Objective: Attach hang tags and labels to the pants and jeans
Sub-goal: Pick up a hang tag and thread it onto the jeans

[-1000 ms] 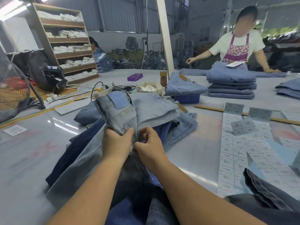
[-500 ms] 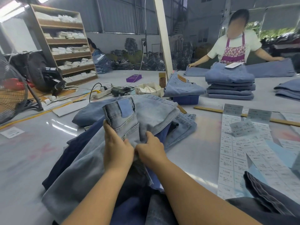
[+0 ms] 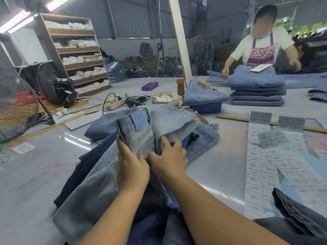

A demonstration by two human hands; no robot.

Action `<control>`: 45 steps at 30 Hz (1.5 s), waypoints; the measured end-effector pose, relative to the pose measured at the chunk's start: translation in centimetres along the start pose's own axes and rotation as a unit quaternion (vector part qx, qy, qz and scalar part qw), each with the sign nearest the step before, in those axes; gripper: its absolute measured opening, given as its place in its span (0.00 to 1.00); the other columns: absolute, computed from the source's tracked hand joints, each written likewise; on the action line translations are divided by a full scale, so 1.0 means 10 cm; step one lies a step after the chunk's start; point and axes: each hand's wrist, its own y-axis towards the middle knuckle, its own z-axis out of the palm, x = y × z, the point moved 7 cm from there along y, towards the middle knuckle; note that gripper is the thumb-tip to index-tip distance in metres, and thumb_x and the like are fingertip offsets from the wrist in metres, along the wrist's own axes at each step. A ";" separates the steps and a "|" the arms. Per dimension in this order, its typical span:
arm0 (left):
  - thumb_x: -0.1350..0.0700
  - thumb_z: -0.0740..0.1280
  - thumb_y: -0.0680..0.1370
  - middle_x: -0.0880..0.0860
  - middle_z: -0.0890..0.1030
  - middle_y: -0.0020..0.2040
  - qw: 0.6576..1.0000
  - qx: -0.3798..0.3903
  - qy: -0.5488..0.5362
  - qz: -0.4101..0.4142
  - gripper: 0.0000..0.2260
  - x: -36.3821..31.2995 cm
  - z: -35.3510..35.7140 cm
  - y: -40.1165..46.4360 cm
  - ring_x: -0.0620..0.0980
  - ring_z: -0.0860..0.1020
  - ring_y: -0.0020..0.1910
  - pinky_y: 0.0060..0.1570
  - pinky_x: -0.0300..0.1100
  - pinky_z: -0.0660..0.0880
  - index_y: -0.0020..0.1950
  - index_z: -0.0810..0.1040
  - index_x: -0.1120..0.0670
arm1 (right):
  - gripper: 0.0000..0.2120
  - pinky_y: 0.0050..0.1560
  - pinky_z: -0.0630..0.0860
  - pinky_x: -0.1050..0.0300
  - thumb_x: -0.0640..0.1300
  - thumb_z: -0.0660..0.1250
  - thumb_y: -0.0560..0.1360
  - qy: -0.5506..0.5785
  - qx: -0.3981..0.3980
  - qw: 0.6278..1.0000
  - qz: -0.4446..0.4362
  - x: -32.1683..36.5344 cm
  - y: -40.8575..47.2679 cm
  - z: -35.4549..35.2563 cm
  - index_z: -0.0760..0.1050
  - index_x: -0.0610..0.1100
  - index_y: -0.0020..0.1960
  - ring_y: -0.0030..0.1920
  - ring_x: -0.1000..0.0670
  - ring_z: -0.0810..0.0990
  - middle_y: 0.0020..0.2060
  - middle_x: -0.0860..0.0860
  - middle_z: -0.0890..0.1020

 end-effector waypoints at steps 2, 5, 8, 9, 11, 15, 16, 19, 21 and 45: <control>0.61 0.65 0.78 0.57 0.61 0.78 1.000 0.008 -0.017 -0.008 0.39 0.03 0.00 0.01 0.61 0.69 0.70 0.60 0.53 0.72 0.80 0.42 0.48 | 0.27 0.68 0.63 0.45 0.55 0.64 0.75 0.019 -0.020 0.997 -0.066 0.12 -0.02 -0.04 0.65 0.53 0.72 0.67 0.42 0.64 0.68 0.49 0.67; 0.56 0.65 0.78 0.58 0.66 0.76 0.997 0.018 -0.065 -0.024 0.37 0.06 -0.02 0.01 0.61 0.71 0.69 0.63 0.52 0.70 0.80 0.46 0.48 | 0.16 0.62 0.69 0.46 0.41 0.66 0.74 0.114 0.012 0.978 -0.177 0.40 -0.11 -0.02 0.76 0.43 0.62 0.60 0.42 0.73 0.56 0.46 0.77; 0.33 0.59 0.70 0.58 0.73 0.70 0.992 0.016 -0.120 -0.038 0.39 0.06 -0.07 -0.04 0.60 0.75 0.65 0.65 0.55 0.71 0.78 0.57 0.46 | 0.12 0.59 0.70 0.46 0.38 0.64 0.73 0.107 0.046 0.972 -0.203 0.54 -0.19 0.06 0.78 0.43 0.56 0.56 0.43 0.74 0.51 0.45 0.78; 0.34 0.60 0.71 0.59 0.74 0.70 0.991 0.027 -0.122 -0.039 0.38 0.06 -0.07 -0.05 0.60 0.75 0.64 0.63 0.54 0.72 0.78 0.57 0.46 | 0.12 0.58 0.70 0.47 0.39 0.65 0.73 0.104 0.057 0.974 -0.195 0.52 -0.19 0.09 0.76 0.44 0.56 0.56 0.43 0.74 0.52 0.46 0.78; 0.47 0.62 0.78 0.60 0.73 0.70 0.994 0.048 -0.091 -0.035 0.35 0.09 -0.04 -0.08 0.60 0.75 0.63 0.55 0.47 0.70 0.80 0.47 0.45 | 0.16 0.60 0.70 0.49 0.41 0.66 0.72 0.103 0.071 0.975 -0.185 0.47 -0.19 0.10 0.75 0.46 0.60 0.58 0.45 0.73 0.56 0.48 0.76; 0.54 0.67 0.78 0.60 0.73 0.69 0.997 0.063 -0.042 -0.030 0.41 0.20 0.03 -0.09 0.60 0.76 0.62 0.49 0.42 0.66 0.80 0.41 0.46 | 0.25 0.68 0.66 0.54 0.48 0.67 0.72 0.108 0.089 0.982 -0.127 0.40 -0.13 0.07 0.71 0.53 0.69 0.66 0.45 0.66 0.66 0.47 0.63; 0.55 0.68 0.77 0.61 0.73 0.70 0.996 0.065 -0.043 -0.033 0.42 0.22 0.05 -0.09 0.60 0.75 0.62 0.49 0.42 0.66 0.80 0.41 0.47 | 0.24 0.67 0.67 0.53 0.49 0.66 0.73 0.101 0.100 0.984 -0.104 0.40 -0.08 0.06 0.71 0.53 0.69 0.66 0.44 0.67 0.64 0.47 0.63; 0.55 0.68 0.78 0.58 0.71 0.72 0.996 0.067 -0.052 -0.018 0.42 0.23 0.06 -0.09 0.59 0.74 0.65 0.52 0.42 0.67 0.80 0.41 0.46 | 0.07 0.53 0.69 0.52 0.47 0.62 0.75 0.086 0.093 0.990 -0.069 0.46 0.08 0.02 0.75 0.44 0.47 0.54 0.43 0.71 0.53 0.44 0.72; 0.54 0.68 0.78 0.54 0.74 0.69 0.996 0.059 -0.066 -0.010 0.41 0.22 0.05 -0.08 0.55 0.76 0.60 0.51 0.41 0.68 0.79 0.41 0.43 | 0.13 0.46 0.62 0.52 0.42 0.58 0.77 0.086 0.065 0.992 -0.067 0.50 0.14 0.00 0.61 0.46 0.34 0.47 0.44 0.68 0.45 0.44 0.70; 0.72 0.70 0.72 0.37 0.78 0.38 0.920 0.267 -0.188 0.217 0.22 -1.23 -1.13 -0.53 0.31 0.77 0.39 0.45 0.31 0.77 0.49 0.69 0.46 | 0.32 0.72 0.53 0.34 0.58 0.56 0.76 -0.187 -0.162 0.840 -0.483 1.24 -1.88 -1.30 0.67 0.41 0.73 0.67 0.36 0.68 0.62 0.39 0.74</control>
